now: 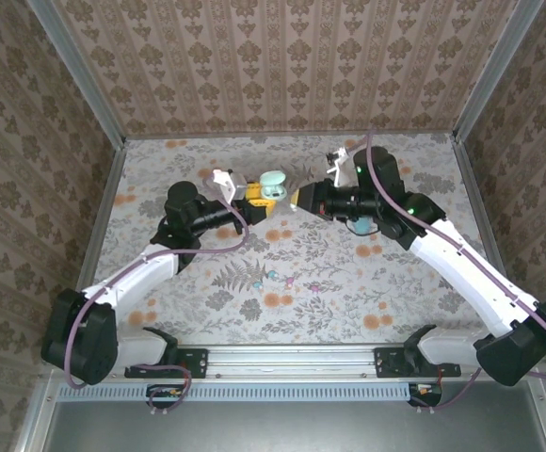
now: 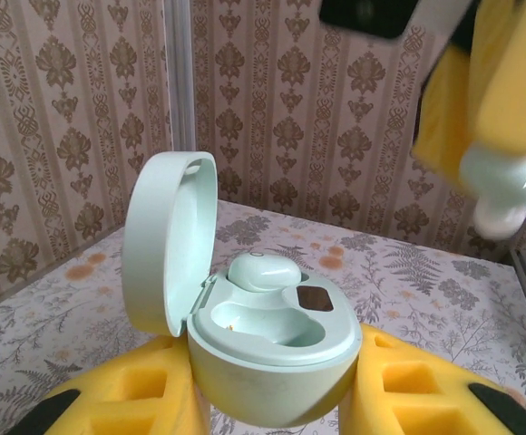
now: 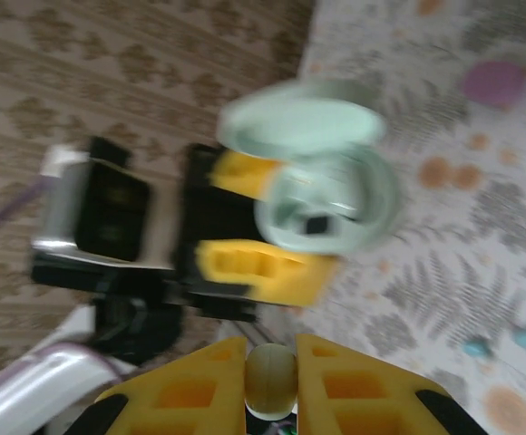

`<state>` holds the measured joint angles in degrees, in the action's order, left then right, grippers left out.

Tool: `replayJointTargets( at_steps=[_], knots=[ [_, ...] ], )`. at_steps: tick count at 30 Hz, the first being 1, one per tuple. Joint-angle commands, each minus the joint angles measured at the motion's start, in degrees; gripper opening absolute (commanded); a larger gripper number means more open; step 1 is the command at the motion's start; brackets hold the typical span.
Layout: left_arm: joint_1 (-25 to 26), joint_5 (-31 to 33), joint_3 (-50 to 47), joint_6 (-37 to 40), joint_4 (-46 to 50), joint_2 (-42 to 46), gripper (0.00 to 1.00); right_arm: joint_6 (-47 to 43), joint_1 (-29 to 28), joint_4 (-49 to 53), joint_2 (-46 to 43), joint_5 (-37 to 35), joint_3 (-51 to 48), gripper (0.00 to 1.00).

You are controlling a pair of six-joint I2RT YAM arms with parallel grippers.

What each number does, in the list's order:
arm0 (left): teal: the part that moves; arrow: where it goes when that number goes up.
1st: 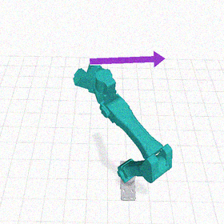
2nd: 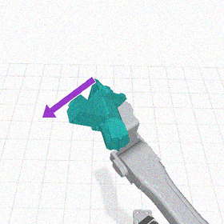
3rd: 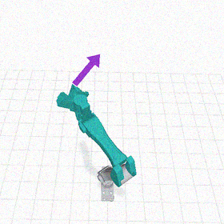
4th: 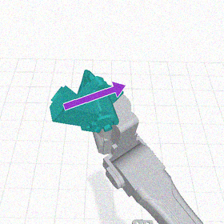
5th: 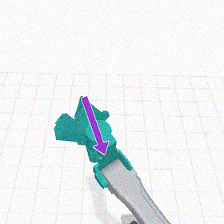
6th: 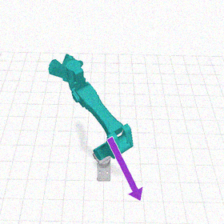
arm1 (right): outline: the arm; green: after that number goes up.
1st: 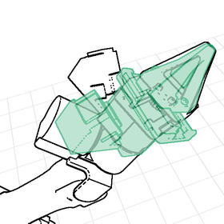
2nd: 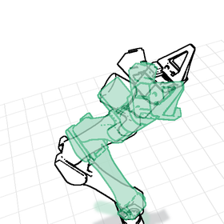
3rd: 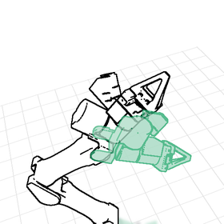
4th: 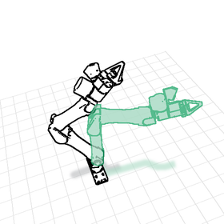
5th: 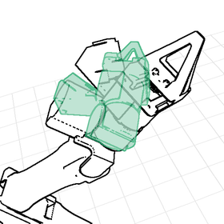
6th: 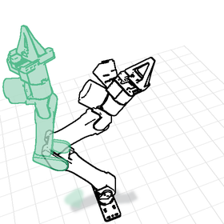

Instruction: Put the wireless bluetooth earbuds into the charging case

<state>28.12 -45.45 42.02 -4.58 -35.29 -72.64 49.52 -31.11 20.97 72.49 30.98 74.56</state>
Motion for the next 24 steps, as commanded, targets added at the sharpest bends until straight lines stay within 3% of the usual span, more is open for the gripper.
replayJointTargets(
  at_steps=[1, 24],
  knots=[
    [0.6, -1.8, 0.5, 1.7, -3.0, -0.6, 0.31, 1.6, -0.1, -6.4, 2.6, 4.5, 3.5, 0.19],
    [1.2, -1.7, 1.4, 1.5, -3.2, -0.7, 0.31, -2.1, -3.0, -1.7, 10.8, -3.4, 8.3, 0.19]
  ],
)
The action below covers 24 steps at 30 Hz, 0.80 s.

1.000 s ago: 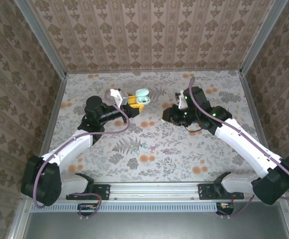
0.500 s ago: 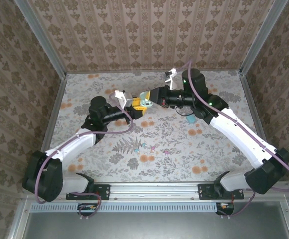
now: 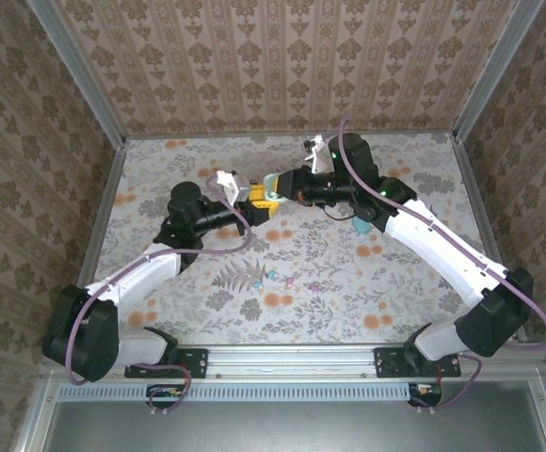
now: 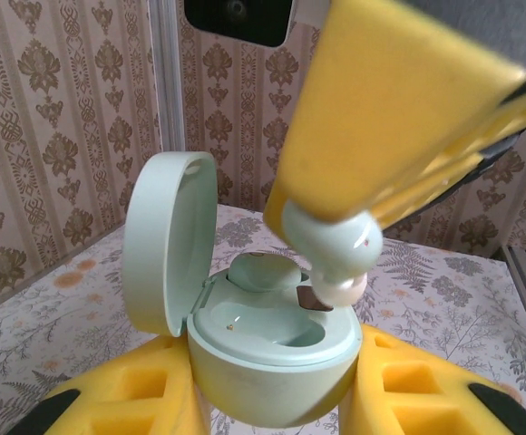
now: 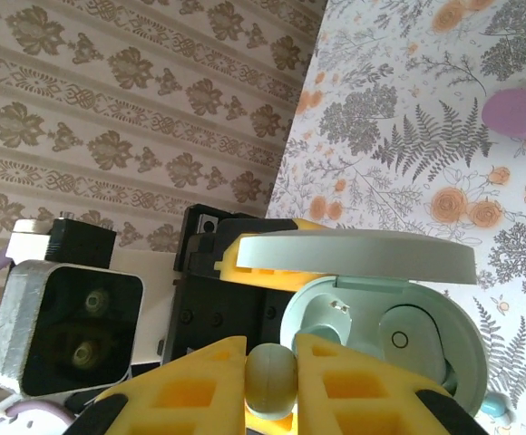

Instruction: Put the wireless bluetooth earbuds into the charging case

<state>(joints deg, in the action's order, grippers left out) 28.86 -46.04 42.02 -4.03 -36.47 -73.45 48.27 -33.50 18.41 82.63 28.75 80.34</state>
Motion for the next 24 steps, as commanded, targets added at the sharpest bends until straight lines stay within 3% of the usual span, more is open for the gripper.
replayJointTargets(
  at_steps=[1, 24],
  knots=[
    [0.5, -1.2, 1.3, 1.0, -2.0, 0.2, 0.31, -0.8, -0.8, 0.7, 0.8, -1.1, 2.5, 0.19],
    [0.5, -0.4, 1.1, 1.7, -1.8, 1.3, 0.31, -2.0, -1.9, 3.7, 3.1, -5.6, 3.3, 0.20]
  ],
)
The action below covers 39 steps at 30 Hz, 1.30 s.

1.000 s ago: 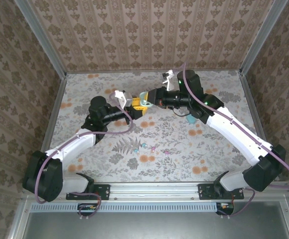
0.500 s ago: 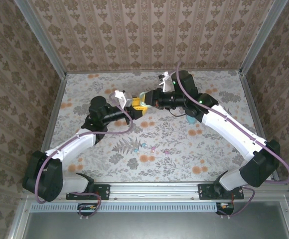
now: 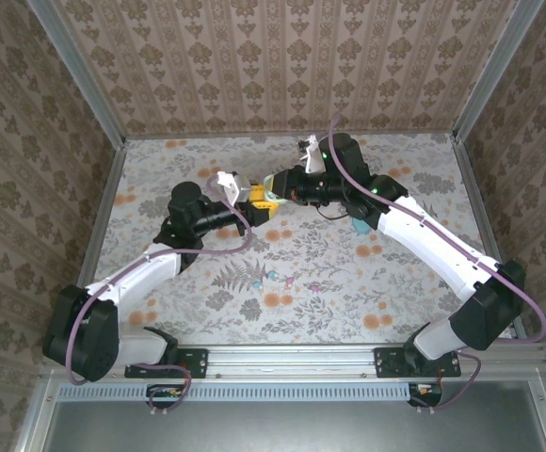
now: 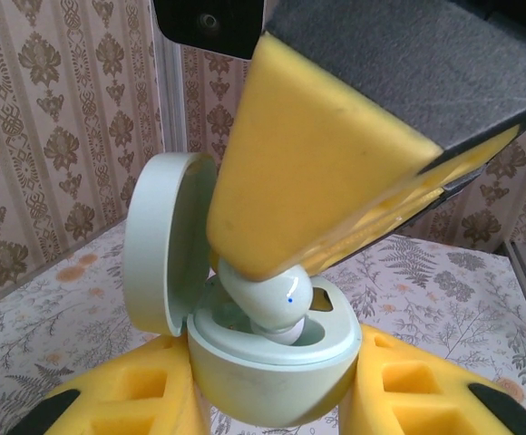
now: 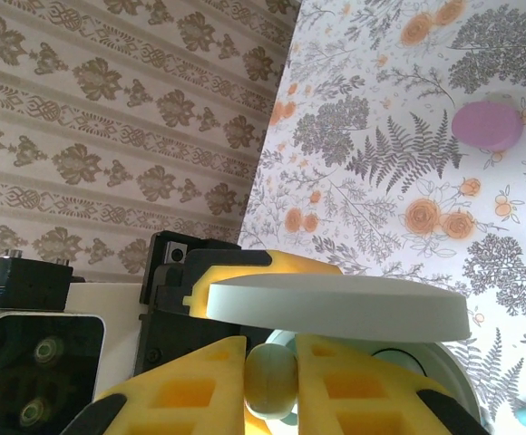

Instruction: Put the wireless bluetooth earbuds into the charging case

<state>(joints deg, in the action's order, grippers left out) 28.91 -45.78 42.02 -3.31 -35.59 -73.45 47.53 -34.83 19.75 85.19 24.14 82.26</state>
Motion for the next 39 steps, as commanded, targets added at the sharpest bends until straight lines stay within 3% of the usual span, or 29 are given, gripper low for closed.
replayJointTargets(
  at_steps=[1, 14, 26, 39],
  knots=[
    [0.5, -0.5, 1.0, 0.9, -2.7, 1.2, 0.31, -1.4, -0.6, 2.4, 0.5, -0.8, 1.4, 0.20],
    [0.5, 0.3, 0.9, 0.6, -3.2, 1.4, 0.31, -3.5, -1.3, 8.0, 1.3, -2.4, 3.9, 0.24],
    [0.5, 0.1, 0.7, 0.9, -2.8, 1.9, 0.31, -3.5, -1.5, 8.8, 0.9, -4.6, 5.2, 0.31],
    [0.4, 0.8, 0.4, 1.4, -2.4, 1.8, 0.31, -2.6, -1.5, 7.7, -1.4, -5.3, 5.9, 0.32]
  ],
)
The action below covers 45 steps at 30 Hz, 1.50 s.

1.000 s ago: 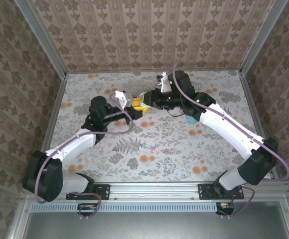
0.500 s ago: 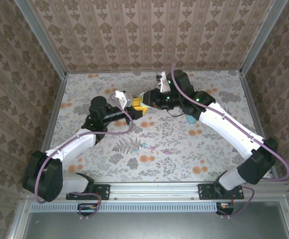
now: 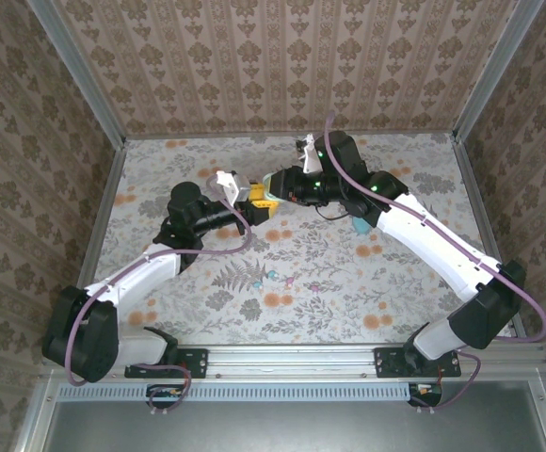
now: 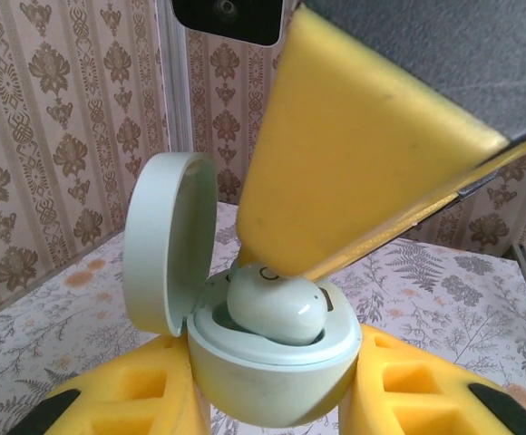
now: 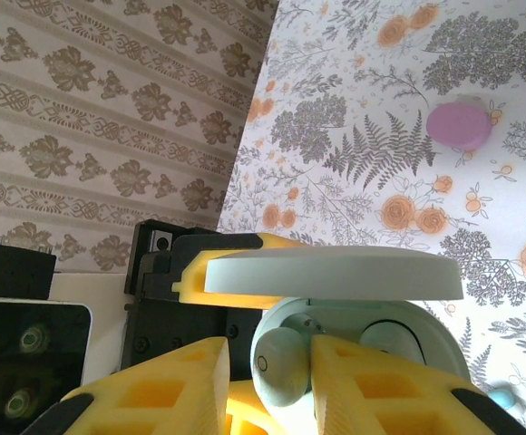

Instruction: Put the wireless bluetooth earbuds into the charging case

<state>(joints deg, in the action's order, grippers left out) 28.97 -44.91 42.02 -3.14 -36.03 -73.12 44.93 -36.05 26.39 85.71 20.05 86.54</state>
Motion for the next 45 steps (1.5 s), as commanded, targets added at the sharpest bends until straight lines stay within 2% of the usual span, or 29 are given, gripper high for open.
replayJointTargets(
  at_steps=[1, 11, 20, 25, 30, 36, 42, 45],
  knots=[
    [0.4, 0.0, 0.4, 1.2, -1.9, 1.5, 0.30, 0.0, -0.3, 1.0, -2.0, -1.2, 1.5, 0.32],
    [0.4, 0.4, 0.5, 1.4, -1.8, 1.1, 0.31, 0.9, -0.3, -2.5, -4.3, 1.4, 0.7, 0.32],
    [0.7, -0.8, 0.9, 3.2, 0.5, 1.7, 0.31, -2.0, 2.8, 1.1, -8.3, -5.1, 0.6, 0.30],
    [1.4, -2.5, 1.8, 5.2, 3.1, 2.6, 0.31, -0.4, 5.6, 0.5, -6.3, -4.4, 2.1, 0.36],
    [2.0, -2.8, 2.5, 5.9, 4.7, 3.3, 0.31, 1.7, 7.3, 0.1, -1.6, -2.2, 4.2, 0.43],
    [2.2, -2.0, 3.1, 5.4, 4.4, 3.6, 0.31, 0.8, 7.3, 2.9, 3.9, 6.2, 7.4, 0.47],
    [2.1, -0.2, 3.1, 3.3, 1.2, 2.7, 0.31, -0.1, 7.4, 3.1, 2.5, 8.9, 3.3, 0.49],
    [2.1, 0.7, 3.5, 2.8, 0.4, 2.0, 0.31, 1.5, 7.9, -0.4, 0.4, 11.8, -0.7, 0.51]
  ],
)
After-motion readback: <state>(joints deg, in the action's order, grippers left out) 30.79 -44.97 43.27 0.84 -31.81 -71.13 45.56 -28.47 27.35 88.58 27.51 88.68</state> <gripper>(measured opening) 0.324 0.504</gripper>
